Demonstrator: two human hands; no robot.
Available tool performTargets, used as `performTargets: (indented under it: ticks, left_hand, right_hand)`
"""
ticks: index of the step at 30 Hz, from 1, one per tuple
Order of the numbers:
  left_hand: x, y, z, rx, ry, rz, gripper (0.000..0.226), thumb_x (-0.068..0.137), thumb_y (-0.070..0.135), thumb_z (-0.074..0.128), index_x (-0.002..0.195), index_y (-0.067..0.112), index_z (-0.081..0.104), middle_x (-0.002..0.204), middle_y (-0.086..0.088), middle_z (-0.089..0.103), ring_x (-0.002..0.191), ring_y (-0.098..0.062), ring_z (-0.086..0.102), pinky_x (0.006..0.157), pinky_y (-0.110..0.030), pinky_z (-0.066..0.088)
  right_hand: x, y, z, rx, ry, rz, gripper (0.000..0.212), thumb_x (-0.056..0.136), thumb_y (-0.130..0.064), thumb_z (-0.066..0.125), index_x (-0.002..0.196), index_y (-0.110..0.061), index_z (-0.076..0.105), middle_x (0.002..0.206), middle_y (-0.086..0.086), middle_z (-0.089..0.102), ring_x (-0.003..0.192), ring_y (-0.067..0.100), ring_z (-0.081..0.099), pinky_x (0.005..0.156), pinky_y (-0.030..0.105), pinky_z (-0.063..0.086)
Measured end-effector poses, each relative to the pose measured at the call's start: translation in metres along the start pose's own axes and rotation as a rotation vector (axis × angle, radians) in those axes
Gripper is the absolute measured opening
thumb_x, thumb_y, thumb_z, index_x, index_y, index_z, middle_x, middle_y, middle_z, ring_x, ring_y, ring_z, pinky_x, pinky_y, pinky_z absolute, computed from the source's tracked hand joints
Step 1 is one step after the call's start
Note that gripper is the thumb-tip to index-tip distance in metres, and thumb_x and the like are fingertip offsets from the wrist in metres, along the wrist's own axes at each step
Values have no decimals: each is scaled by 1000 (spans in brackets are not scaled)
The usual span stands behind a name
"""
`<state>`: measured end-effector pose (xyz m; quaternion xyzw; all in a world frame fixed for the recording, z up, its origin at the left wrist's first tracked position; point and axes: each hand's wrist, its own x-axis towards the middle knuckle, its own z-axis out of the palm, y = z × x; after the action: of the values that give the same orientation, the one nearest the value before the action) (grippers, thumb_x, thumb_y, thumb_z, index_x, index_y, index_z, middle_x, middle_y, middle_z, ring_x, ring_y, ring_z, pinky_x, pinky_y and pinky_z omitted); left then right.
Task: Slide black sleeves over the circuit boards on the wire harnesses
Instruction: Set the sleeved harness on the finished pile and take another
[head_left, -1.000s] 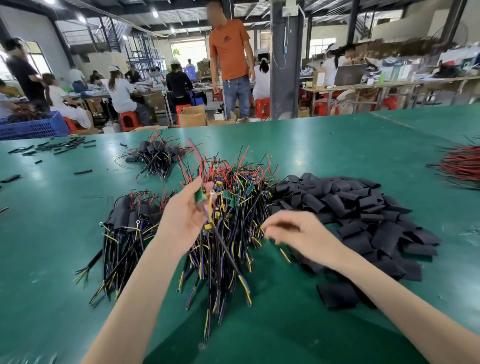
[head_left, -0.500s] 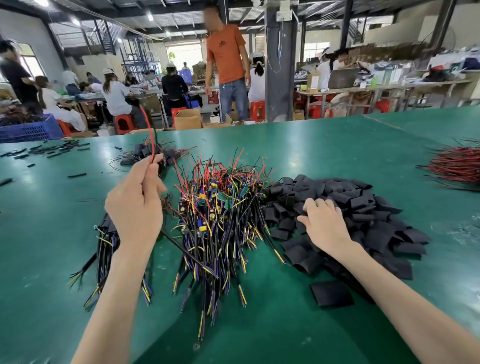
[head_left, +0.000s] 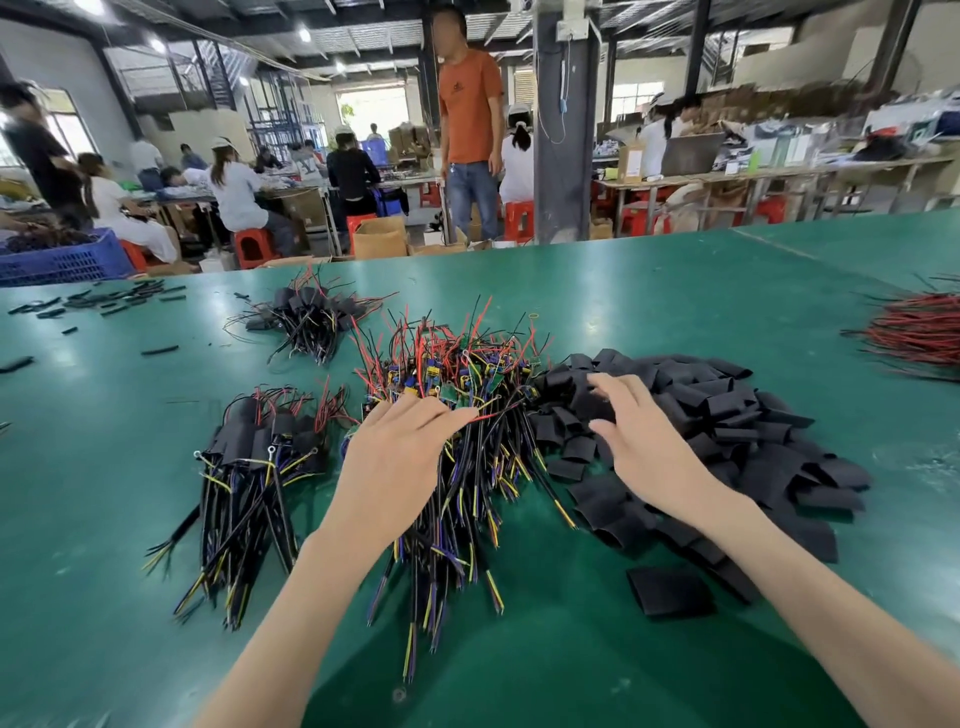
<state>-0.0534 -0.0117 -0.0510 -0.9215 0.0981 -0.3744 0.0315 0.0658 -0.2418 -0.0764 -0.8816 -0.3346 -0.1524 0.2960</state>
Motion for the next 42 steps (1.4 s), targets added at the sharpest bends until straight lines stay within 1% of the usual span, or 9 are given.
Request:
performTargets:
  ticks: [7,19,23,25,28,31,35,38,42]
  left_hand:
    - [2,7,-7,-62,19,-13,43,72,-8,58,108,13,71,88,-2,67,78,-27,62,76,-31,38]
    - [2,11,-7,-11,23,42,45,77,-4,40,103,15,72,86,0,65,75,-25,59,72,-28,34]
    - [3,17,-6,-7,59,81,43,74,-7,45,99,14,73,85,-4,63,77,-20,53,68,-29,34]
    - [4,24,-4,-22,92,86,35,75,-5,49,96,11,72,85,-6,62,73,-19,50,66,-28,33]
    - [4,33,1,-93,113,59,17,82,0,64,97,8,67,86,-6,61,64,-24,55,65,-32,40]
    - [3,36,3,-182,201,33,14,90,15,57,103,11,57,94,-4,63,80,-22,57,81,-26,42]
    - [0,37,3,-361,202,-286,53,83,35,65,127,12,48,126,-2,51,121,-15,43,106,-28,27]
    - [-1,39,4,-766,-7,-546,63,80,24,74,132,12,40,117,16,54,112,-6,52,103,-23,37]
    - [-2,43,9,-820,-118,-581,51,84,21,70,129,15,46,115,17,60,104,1,54,100,-20,38]
  right_hand:
    - [-6,-26,3,48,31,-208,43,87,9,53,128,-1,48,119,10,44,102,11,42,91,0,21]
    - [-11,-38,-9,86,69,-250,46,84,15,54,127,-2,50,122,10,46,108,6,39,94,-1,20]
    - [-15,-42,-5,-52,36,-342,53,76,18,61,125,1,52,122,13,51,113,23,45,104,23,33]
    - [-17,-45,-2,-197,48,-388,52,74,11,67,123,1,54,116,13,56,104,32,54,93,41,44]
    - [-16,-48,0,-273,143,-421,38,74,6,69,111,-1,61,98,11,62,88,32,60,88,38,41]
    - [-15,-50,-3,-197,234,-431,22,76,6,63,96,-3,66,81,7,63,79,24,57,83,34,37]
    - [-13,-45,-16,39,329,-238,15,80,5,64,93,-1,68,83,9,68,82,25,57,81,33,43]
    - [-10,-35,-28,146,376,-130,16,81,6,65,95,0,69,88,9,69,80,28,63,78,37,49]
    - [-9,-34,-35,302,421,-72,18,81,6,64,95,-5,69,83,-6,66,76,-6,56,75,3,39]
